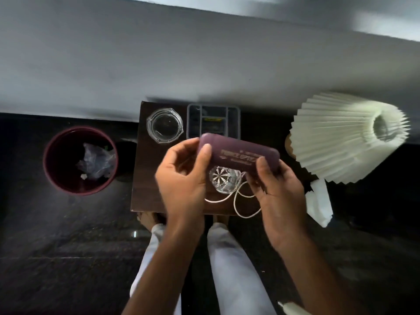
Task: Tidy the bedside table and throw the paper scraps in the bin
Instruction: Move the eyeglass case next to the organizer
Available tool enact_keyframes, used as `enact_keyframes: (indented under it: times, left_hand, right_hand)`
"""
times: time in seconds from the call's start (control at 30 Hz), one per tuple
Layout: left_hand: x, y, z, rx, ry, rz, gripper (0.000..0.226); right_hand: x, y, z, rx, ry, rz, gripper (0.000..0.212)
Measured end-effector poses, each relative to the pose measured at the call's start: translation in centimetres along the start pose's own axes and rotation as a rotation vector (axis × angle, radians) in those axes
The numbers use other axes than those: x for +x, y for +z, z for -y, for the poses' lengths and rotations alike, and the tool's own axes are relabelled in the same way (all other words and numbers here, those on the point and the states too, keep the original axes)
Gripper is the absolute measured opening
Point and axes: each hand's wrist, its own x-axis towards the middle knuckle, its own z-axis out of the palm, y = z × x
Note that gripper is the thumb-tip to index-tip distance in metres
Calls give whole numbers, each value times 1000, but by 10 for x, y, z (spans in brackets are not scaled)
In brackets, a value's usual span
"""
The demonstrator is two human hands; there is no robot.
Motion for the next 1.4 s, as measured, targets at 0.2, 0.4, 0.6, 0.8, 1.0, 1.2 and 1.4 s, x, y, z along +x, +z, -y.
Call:
enact_keyframes:
  times: [0.2, 0.4, 0.6, 0.8, 1.0, 1.2, 1.4]
  left_hand:
    - [-23, 65, 31, 80, -109, 6, 18]
    - [-21, 87, 50, 154, -192, 47, 38]
    - [-20, 116, 66, 218, -343, 88, 63]
    - [-9, 147, 84, 187, -388, 47, 65]
    - [17, 155, 106, 219, -364, 8, 54]
    - [39, 153, 122, 166, -388, -35, 51]
    - [47, 155, 129, 201, -374, -31, 49]
  right_hand:
    - [37, -51, 1, 273, 158, -69, 31]
    - [69, -68, -15, 395, 290, -109, 35]
    - [100, -83, -41, 443, 418, -121, 49]
    - [137, -89, -50, 400, 419, -135, 37]
    - [166, -77, -49, 326, 326, -109, 27]
    - [187, -62, -49, 272, 271, -76, 50]
    - [202, -50, -50, 231, 230, -74, 53]
